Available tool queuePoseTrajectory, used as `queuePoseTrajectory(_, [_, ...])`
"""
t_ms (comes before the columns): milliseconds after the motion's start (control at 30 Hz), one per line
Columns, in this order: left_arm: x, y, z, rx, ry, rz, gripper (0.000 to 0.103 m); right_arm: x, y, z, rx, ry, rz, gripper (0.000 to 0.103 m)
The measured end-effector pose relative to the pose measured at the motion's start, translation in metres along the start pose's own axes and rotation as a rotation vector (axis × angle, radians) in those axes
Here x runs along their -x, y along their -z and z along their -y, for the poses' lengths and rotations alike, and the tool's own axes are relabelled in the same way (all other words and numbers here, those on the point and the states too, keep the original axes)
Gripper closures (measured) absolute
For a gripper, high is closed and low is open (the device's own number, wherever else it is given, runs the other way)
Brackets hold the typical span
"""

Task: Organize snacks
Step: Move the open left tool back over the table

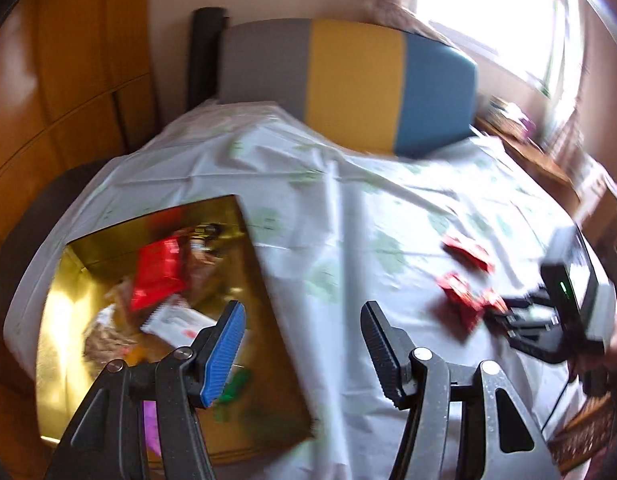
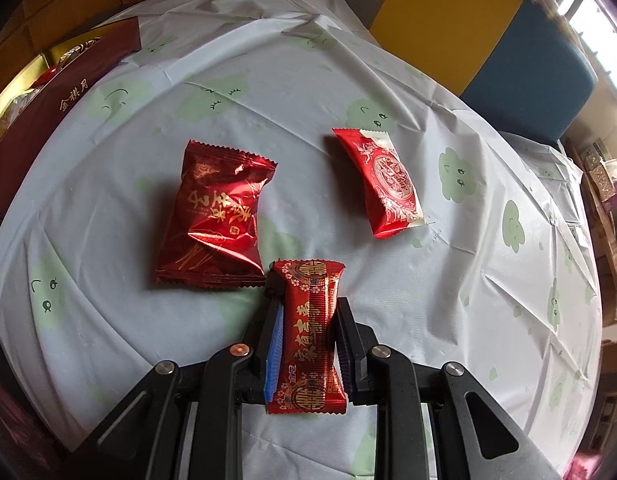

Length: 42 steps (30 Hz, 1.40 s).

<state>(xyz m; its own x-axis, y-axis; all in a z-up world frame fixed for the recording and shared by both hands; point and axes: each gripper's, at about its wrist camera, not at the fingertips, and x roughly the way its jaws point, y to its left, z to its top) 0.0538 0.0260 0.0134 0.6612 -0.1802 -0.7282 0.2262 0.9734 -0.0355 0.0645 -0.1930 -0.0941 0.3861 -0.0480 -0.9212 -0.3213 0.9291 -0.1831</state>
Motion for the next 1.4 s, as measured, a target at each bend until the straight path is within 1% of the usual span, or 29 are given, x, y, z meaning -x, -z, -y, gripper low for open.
queuePoseTrajectory(133, [-0.007, 0.011, 0.034, -0.093, 0.059, -0.038, 0.043, 0.0, 0.0, 0.0, 0.002, 0.002, -0.001, 0.077])
queuePoseTrajectory(267, [-0.017, 0.024, 0.059, -0.154, 0.103, -0.083, 0.043, 0.0, 0.0, 0.0, 0.003, 0.003, -0.001, 0.077])
queuePoseTrajectory(400, [-0.026, 0.043, 0.079, -0.214, 0.129, -0.131, 0.042, 0.0, -0.001, -0.001, 0.005, 0.004, -0.002, 0.077])
queuePoseTrajectory(667, [-0.046, 0.07, 0.095, -0.277, 0.151, -0.201, 0.043, -0.001, -0.001, 0.0, 0.009, 0.007, -0.006, 0.077])
queuePoseTrajectory(800, [-0.055, 0.077, 0.098, -0.286, 0.156, -0.227, 0.043, -0.001, -0.001, -0.001, 0.018, 0.012, -0.004, 0.077])
queuePoseTrajectory(967, [-0.056, 0.079, 0.099, -0.285, 0.169, -0.205, 0.042, -0.001, 0.0, -0.003, 0.027, 0.016, -0.001, 0.077])
queuePoseTrajectory(1400, [-0.059, 0.084, 0.094, -0.243, 0.202, -0.14, 0.04, 0.0, 0.002, -0.004, 0.035, 0.029, 0.01, 0.077])
